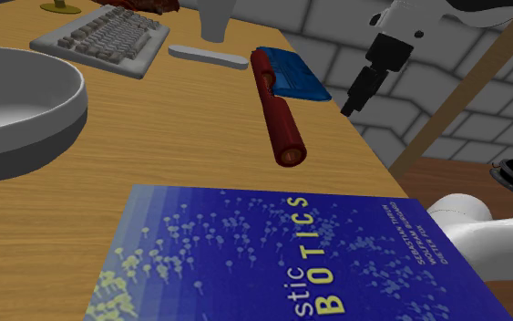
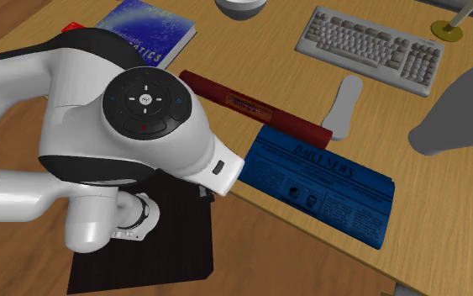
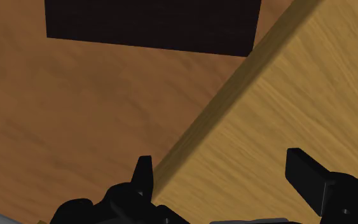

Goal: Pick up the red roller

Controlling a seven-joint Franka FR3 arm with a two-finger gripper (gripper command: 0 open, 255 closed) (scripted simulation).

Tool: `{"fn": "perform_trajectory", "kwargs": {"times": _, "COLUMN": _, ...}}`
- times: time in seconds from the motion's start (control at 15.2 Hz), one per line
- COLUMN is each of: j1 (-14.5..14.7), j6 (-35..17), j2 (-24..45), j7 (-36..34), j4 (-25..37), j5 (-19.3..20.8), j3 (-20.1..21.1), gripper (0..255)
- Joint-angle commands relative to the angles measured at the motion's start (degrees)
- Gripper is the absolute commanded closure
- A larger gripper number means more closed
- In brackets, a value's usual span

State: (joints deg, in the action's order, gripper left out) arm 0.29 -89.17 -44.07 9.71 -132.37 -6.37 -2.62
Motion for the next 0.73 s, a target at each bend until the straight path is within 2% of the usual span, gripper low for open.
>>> {"fn": "perform_trajectory", "kwargs": {"times": 0.0, "j1": 0.0, "j6": 0.0, "j2": 0.0, "j7": 0.0, "j4": 0.0, "j5": 0.0, "j3": 0.0, "gripper": 0}}
{"fn": "perform_trajectory", "kwargs": {"times": 0.33, "j1": -1.5, "j6": -1.7, "j2": 6.4, "j7": -15.2, "j4": 6.2, "j5": -3.1, "j3": 8.1, "gripper": 0}}
{"fn": "perform_trajectory", "kwargs": {"times": 0.66, "j1": -3.6, "j6": -2.7, "j2": 15.3, "j7": -30.4, "j4": 15.2, "j5": -3.6, "j3": 15.3, "gripper": 0}}
